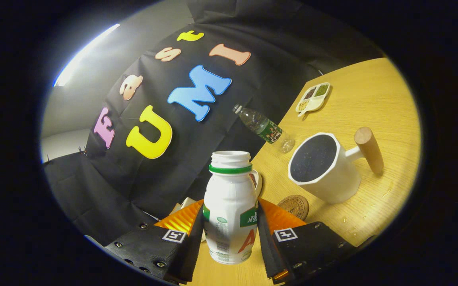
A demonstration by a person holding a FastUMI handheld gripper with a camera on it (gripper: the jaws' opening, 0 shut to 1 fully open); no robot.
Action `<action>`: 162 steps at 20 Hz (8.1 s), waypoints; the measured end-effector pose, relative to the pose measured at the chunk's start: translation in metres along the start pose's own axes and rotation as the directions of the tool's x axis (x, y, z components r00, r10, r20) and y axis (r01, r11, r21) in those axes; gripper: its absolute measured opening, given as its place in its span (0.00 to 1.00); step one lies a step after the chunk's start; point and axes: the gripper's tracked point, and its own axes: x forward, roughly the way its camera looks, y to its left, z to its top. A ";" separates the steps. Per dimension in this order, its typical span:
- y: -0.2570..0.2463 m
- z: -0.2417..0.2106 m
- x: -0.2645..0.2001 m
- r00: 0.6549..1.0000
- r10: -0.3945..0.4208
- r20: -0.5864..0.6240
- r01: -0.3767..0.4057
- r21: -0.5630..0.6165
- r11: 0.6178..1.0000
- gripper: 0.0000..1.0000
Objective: Take the bottle from table, then pour the juice into the cup, finally place the bottle on the coaster
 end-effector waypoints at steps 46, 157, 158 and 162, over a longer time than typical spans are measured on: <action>0.001 0.013 0.003 0.982 0.155 0.103 -0.186 0.583 0.791 0.65; -0.010 0.047 -0.002 0.941 0.191 0.280 -0.338 0.747 0.573 0.65; -0.010 0.047 -0.002 0.940 0.192 0.283 -0.341 0.749 0.567 0.65; -0.011 0.048 -0.005 0.939 0.191 0.286 -0.343 0.746 0.571 0.65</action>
